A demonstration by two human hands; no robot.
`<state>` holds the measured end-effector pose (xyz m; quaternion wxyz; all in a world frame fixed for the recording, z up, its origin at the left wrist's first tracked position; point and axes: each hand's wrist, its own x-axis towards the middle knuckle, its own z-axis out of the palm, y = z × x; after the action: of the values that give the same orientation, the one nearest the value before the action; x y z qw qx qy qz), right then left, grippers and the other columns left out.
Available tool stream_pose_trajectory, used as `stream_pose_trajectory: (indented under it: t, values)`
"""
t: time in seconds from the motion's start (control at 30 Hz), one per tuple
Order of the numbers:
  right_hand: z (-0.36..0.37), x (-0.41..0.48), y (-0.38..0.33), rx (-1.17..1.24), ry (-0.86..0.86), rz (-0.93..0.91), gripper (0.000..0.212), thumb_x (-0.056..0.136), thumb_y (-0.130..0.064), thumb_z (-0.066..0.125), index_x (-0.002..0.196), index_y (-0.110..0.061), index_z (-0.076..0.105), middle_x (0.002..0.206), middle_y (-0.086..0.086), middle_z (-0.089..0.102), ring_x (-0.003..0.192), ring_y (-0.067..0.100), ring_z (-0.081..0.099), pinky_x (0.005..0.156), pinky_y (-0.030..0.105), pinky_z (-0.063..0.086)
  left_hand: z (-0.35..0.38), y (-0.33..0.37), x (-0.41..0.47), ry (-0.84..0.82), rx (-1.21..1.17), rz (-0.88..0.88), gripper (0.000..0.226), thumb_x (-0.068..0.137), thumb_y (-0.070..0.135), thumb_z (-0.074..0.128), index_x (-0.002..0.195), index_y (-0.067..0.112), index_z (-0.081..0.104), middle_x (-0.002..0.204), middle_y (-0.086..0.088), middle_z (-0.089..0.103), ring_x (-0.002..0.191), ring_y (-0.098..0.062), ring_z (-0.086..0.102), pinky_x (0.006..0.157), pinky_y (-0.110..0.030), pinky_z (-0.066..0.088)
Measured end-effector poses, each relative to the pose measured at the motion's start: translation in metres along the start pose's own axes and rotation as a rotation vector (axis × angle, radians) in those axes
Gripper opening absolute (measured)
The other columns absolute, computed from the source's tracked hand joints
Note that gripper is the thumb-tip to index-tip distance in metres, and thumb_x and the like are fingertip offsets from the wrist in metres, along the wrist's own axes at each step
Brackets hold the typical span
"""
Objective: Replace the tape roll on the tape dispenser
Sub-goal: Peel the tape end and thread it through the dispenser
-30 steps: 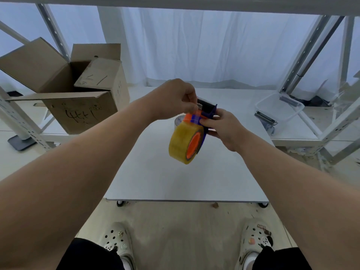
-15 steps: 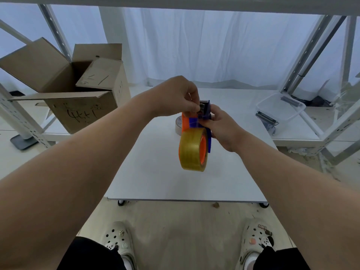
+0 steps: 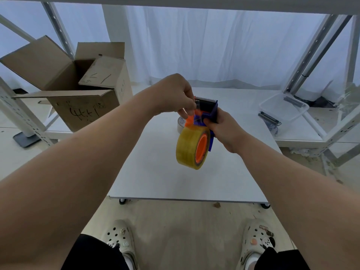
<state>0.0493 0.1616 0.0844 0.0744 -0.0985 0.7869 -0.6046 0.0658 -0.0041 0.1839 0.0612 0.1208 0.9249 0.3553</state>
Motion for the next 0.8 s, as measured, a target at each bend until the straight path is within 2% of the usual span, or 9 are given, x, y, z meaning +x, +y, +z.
stream_pose_trajectory:
  t: [0.07, 0.13, 0.2, 0.3, 0.4, 0.43, 0.57, 0.73, 0.8]
  values:
    - [0.0, 0.0, 0.0, -0.006, 0.008, -0.005, 0.039, 0.096, -0.001, 0.044, 0.131, -0.018, 0.049, 0.113, 0.004, 0.062, 0.106, 0.022, 0.06, 0.089, 0.033, 0.052, 0.0, -0.001, -0.001, 0.001, -0.019, -0.036, 0.012, 0.082, 0.005, 0.064, 0.091, -0.004, 0.065, 0.076, -0.01, 0.072, 0.067, -0.015, 0.072, 0.071, -0.026, 0.059]
    - [0.001, 0.001, 0.0, -0.011, 0.008, -0.015, 0.035, 0.096, -0.001, 0.044, 0.127, -0.018, 0.052, 0.108, 0.002, 0.063, 0.103, 0.021, 0.06, 0.09, 0.034, 0.052, 0.0, -0.003, -0.001, -0.002, -0.038, -0.062, 0.011, 0.082, 0.005, 0.064, 0.089, -0.002, 0.065, 0.077, -0.011, 0.072, 0.071, -0.019, 0.072, 0.08, -0.036, 0.058]
    - [0.002, 0.001, 0.0, -0.014, 0.005, -0.023, 0.034, 0.096, -0.002, 0.044, 0.125, -0.019, 0.052, 0.108, 0.002, 0.063, 0.103, 0.022, 0.061, 0.091, 0.036, 0.052, 0.0, -0.004, -0.001, -0.002, -0.044, -0.075, 0.008, 0.082, 0.006, 0.064, 0.087, 0.0, 0.065, 0.077, -0.011, 0.072, 0.072, -0.02, 0.072, 0.082, -0.039, 0.058]
    - [0.003, 0.001, -0.001, -0.033, -0.002, -0.036, 0.036, 0.096, -0.002, 0.044, 0.126, -0.02, 0.052, 0.109, 0.002, 0.063, 0.103, 0.02, 0.061, 0.089, 0.033, 0.053, 0.0, -0.006, 0.0, 0.017, -0.047, -0.072, 0.009, 0.082, 0.005, 0.064, 0.088, -0.002, 0.065, 0.08, -0.013, 0.072, 0.069, -0.018, 0.072, 0.074, -0.029, 0.059]
    - [0.006, 0.0, -0.005, -0.151, -0.011, -0.072, 0.041, 0.095, 0.0, 0.044, 0.131, -0.018, 0.051, 0.104, -0.003, 0.063, 0.095, 0.011, 0.061, 0.083, 0.022, 0.051, 0.002, -0.007, 0.001, 0.05, 0.02, -0.047, 0.011, 0.081, 0.007, 0.064, 0.088, -0.002, 0.067, 0.077, -0.01, 0.072, 0.07, -0.016, 0.072, 0.053, -0.012, 0.052]
    - [0.006, 0.001, -0.004, -0.19, -0.011, -0.075, 0.042, 0.095, 0.0, 0.044, 0.132, -0.018, 0.051, 0.107, 0.0, 0.064, 0.097, 0.014, 0.061, 0.085, 0.024, 0.051, 0.003, -0.006, 0.001, 0.053, 0.057, -0.035, 0.011, 0.081, 0.009, 0.065, 0.088, 0.0, 0.067, 0.077, -0.009, 0.072, 0.072, -0.015, 0.072, 0.053, -0.012, 0.05]
    - [0.005, 0.001, -0.005, -0.262, -0.006, -0.071, 0.04, 0.094, -0.001, 0.047, 0.131, -0.014, 0.053, 0.117, 0.012, 0.065, 0.107, 0.026, 0.06, 0.096, 0.04, 0.049, 0.006, -0.003, 0.001, 0.05, 0.133, 0.037, 0.008, 0.082, 0.012, 0.064, 0.086, 0.006, 0.067, 0.078, -0.007, 0.073, 0.074, -0.014, 0.071, 0.069, -0.021, 0.054]
    - [0.001, -0.001, -0.01, -0.284, -0.063, -0.048, 0.037, 0.093, -0.001, 0.048, 0.129, -0.011, 0.053, 0.118, 0.014, 0.065, 0.105, 0.027, 0.061, 0.096, 0.043, 0.051, 0.007, 0.001, 0.001, 0.087, 0.222, 0.171, 0.007, 0.082, 0.017, 0.065, 0.087, 0.013, 0.067, 0.081, -0.002, 0.067, 0.078, -0.015, 0.063, 0.072, -0.021, 0.05]
    - [-0.004, -0.002, -0.013, -0.167, -0.15, 0.02, 0.04, 0.09, 0.004, 0.048, 0.126, -0.014, 0.054, 0.116, 0.012, 0.065, 0.104, 0.028, 0.062, 0.093, 0.044, 0.053, 0.005, 0.0, 0.0, 0.065, 0.214, 0.22, 0.005, 0.081, 0.019, 0.067, 0.085, 0.015, 0.068, 0.083, 0.0, 0.066, 0.077, -0.01, 0.06, 0.072, -0.019, 0.048]
